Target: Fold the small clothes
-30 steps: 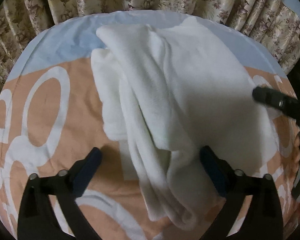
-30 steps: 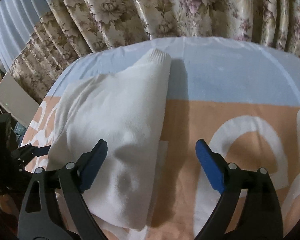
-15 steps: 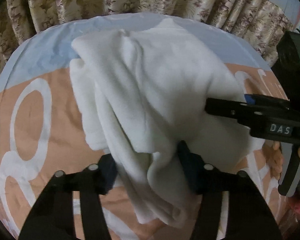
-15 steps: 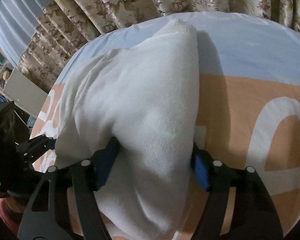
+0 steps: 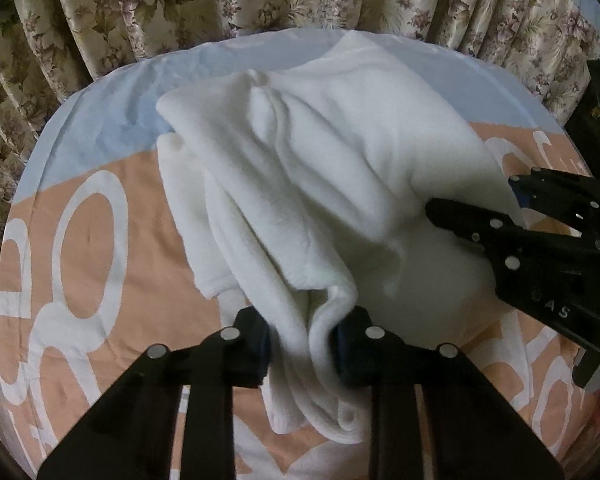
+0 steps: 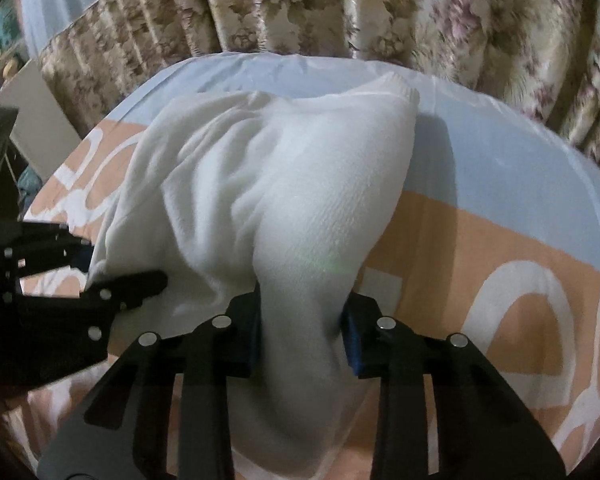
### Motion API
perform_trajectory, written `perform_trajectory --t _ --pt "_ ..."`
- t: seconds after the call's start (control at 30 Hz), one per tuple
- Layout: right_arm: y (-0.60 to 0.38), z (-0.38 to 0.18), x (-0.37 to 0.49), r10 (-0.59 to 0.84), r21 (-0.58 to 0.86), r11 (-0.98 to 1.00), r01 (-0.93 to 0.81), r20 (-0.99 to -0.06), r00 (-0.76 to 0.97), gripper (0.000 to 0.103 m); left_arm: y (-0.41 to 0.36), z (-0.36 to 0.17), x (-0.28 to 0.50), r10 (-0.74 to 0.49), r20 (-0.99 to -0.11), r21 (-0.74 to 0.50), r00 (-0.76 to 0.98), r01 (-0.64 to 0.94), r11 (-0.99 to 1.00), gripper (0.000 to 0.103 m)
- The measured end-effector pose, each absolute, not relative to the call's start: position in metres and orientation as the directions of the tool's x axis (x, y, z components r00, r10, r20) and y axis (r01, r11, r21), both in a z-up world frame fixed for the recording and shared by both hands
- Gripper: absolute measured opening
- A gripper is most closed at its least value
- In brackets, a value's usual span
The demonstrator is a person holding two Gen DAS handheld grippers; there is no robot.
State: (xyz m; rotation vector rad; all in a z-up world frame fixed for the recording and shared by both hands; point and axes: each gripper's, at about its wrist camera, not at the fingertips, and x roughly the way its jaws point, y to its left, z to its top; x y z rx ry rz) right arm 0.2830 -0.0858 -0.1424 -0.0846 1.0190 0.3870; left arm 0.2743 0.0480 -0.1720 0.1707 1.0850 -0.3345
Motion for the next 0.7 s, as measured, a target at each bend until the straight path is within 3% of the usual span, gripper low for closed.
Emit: perform_trajectory --t 0.13,0.43,0.7 --pt "-0.082 -0.126 0.277 0.286 0.064 0.911 -0.407 -0.809 0.513 0.029 0.042 -0.158 0.270 -0.141 -0.866 0.035 0.479 0.340 0.940 0.022" --pt "-0.110 -0.076 0.257 0.291 -0.005 0.905 -0.425 -0.722 0.627 0.028 0.006 -0.108 0.240 -0.166 -0.824 0.050 0.542 0.360 0.932 0.022" --pt "-0.184 -0.074 0.183 0.239 -0.008 0.934 -0.358 -0.730 0.640 0.028 -0.064 -0.130 0.165 -0.240 -0.821 -0.011 0.517 0.407 0.913 0.022"
